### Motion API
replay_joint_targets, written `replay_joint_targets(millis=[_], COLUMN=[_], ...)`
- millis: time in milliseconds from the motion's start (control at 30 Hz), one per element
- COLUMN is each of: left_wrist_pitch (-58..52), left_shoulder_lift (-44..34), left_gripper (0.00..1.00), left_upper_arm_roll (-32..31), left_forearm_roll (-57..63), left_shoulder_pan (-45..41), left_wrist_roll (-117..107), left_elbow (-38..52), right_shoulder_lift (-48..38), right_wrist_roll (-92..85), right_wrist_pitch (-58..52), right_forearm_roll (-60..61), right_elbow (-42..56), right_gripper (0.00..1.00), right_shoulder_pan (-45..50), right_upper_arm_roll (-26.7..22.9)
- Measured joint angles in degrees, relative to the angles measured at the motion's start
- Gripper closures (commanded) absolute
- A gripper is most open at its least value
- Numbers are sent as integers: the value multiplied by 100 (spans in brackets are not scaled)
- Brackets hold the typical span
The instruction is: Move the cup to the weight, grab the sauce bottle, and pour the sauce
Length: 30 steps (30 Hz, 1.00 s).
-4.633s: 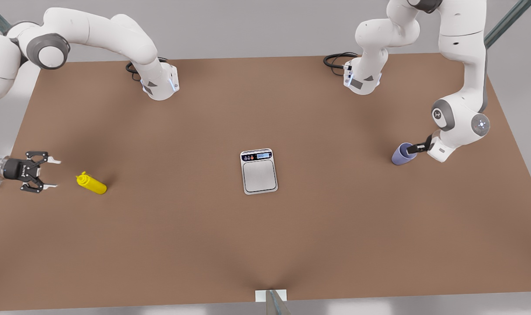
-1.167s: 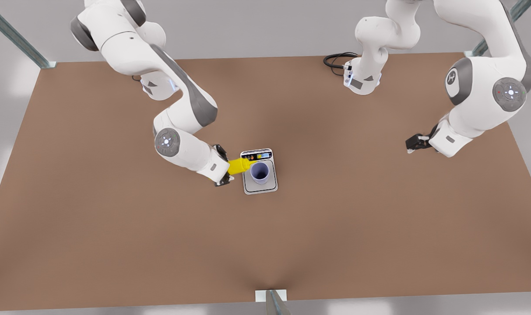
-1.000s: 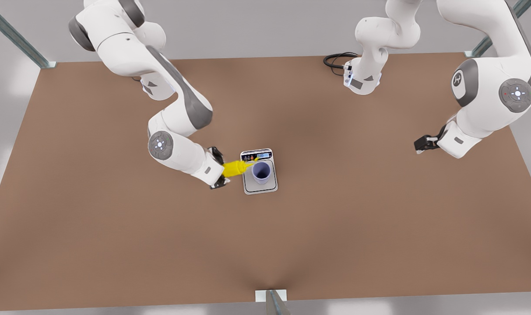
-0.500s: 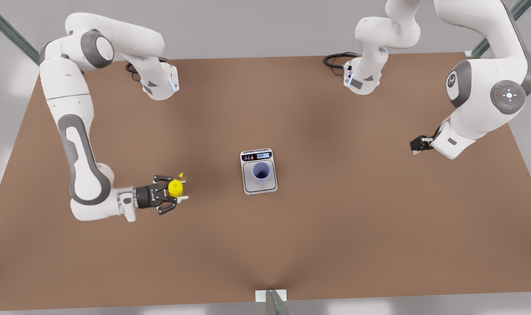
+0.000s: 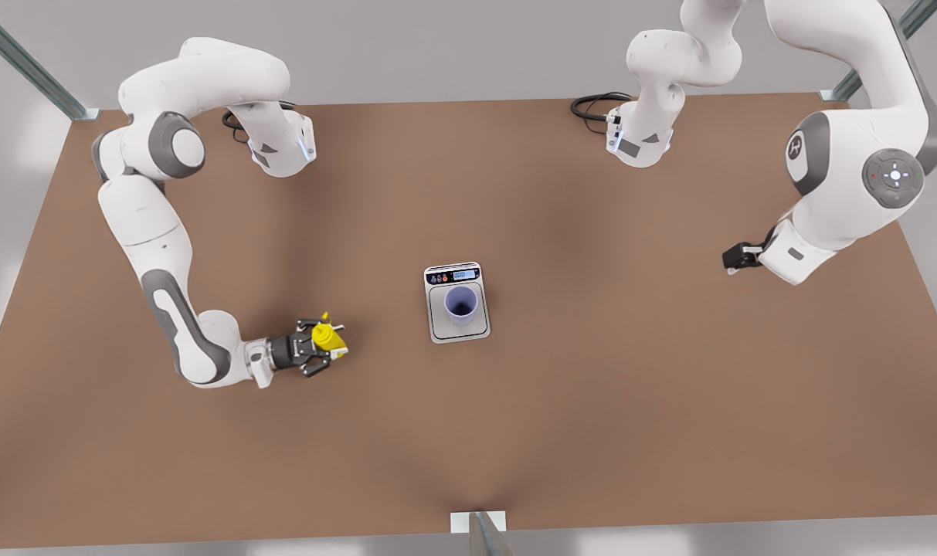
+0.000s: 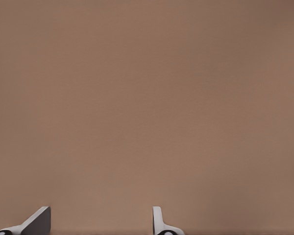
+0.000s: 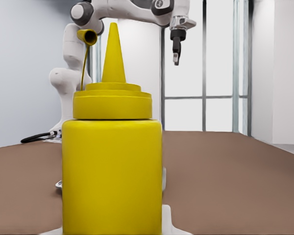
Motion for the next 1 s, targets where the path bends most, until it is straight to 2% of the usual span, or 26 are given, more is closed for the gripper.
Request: replay_joint_targets(millis=[33, 67, 167, 200, 500, 700, 767, 833, 900, 933, 967, 1000], left_wrist_pitch=[0, 0, 0, 0, 0, 0, 8, 22, 135, 141, 141, 141], left_shoulder_lift=[7, -1, 2, 7, -2, -1, -1, 7, 66, 69, 61, 60], left_gripper=[0, 0, 0, 0, 0, 0, 0, 0, 0, 0, 0, 0], left_upper_arm_roll=[0, 0, -4, -1, -9, -9, -9, -9, -9, -9, -9, -9], left_forearm_roll=[-1, -1, -2, -1, -2, -2, 0, 0, -1, -1, -2, -2], left_shoulder_pan=[3, 8, 15, 8, 12, 4, 8, 14, 23, 27, 31, 32], left_wrist_roll=[0, 0, 0, 0, 0, 0, 0, 0, 0, 0, 0, 0], left_elbow=[0, 0, 0, 0, 0, 0, 0, 0, 0, 0, 0, 0], right_shoulder_lift=[61, 90, 127, 131, 224, 199, -9, -477, -909, -945, -1015, -1593], right_wrist_roll=[-9, 6, 29, 67, 60, 131, 1218, 3438, 5322, 6434, 7147, 7589], right_wrist_pitch=[0, 0, 4, 6, 1, -362, -825, -1725, -1845, -1830, -1788, -1461], right_forearm_roll=[0, 1, 4, 8, 66, -637, -1582, -2058, -2646, -3378, -4053, -4648], right_elbow=[0, 0, 0, -6, -27, -18, 161, 1400, 2049, 2561, 2782, 2779], right_gripper=[49, 40, 37, 0, 0, 0, 0, 0, 0, 0, 0, 0], right_shoulder_pan=[0, 7, 1, 0, -75, -891, -1513, -1424, -1346, -1307, -1158, -853], right_upper_arm_roll=[6, 6, -1, -1, -8, -36, -4, 91, 774, 1452, 1869, 1885])
